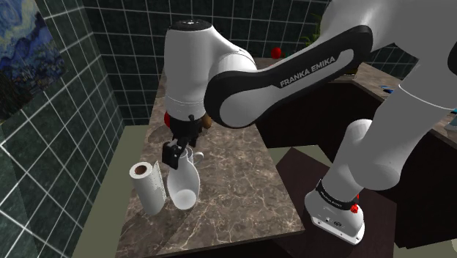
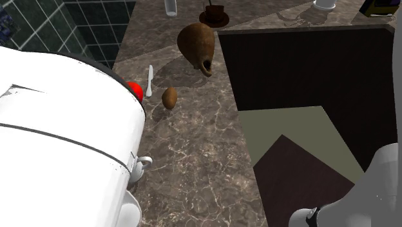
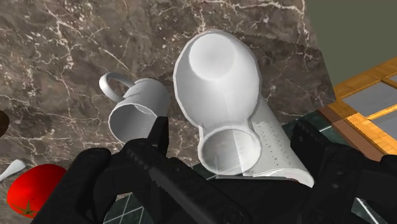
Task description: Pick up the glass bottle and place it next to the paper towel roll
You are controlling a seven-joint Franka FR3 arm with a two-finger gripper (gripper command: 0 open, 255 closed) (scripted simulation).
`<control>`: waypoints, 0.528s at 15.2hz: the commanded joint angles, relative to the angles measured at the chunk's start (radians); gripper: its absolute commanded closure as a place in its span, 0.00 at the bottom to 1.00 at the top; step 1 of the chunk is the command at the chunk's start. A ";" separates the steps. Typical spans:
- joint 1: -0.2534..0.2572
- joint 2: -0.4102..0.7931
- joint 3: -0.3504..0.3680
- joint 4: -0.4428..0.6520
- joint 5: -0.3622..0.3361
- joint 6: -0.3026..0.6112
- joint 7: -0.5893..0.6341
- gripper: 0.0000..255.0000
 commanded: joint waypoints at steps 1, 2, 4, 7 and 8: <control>0.001 -0.033 -0.005 0.032 0.017 -0.062 -0.013 0.00; 0.001 -0.044 -0.007 0.047 0.022 -0.088 -0.017 0.00; 0.001 -0.044 -0.007 0.047 0.022 -0.088 -0.017 0.00; 0.001 -0.044 -0.007 0.047 0.022 -0.088 -0.017 0.00; 0.001 -0.044 -0.007 0.047 0.022 -0.088 -0.017 0.00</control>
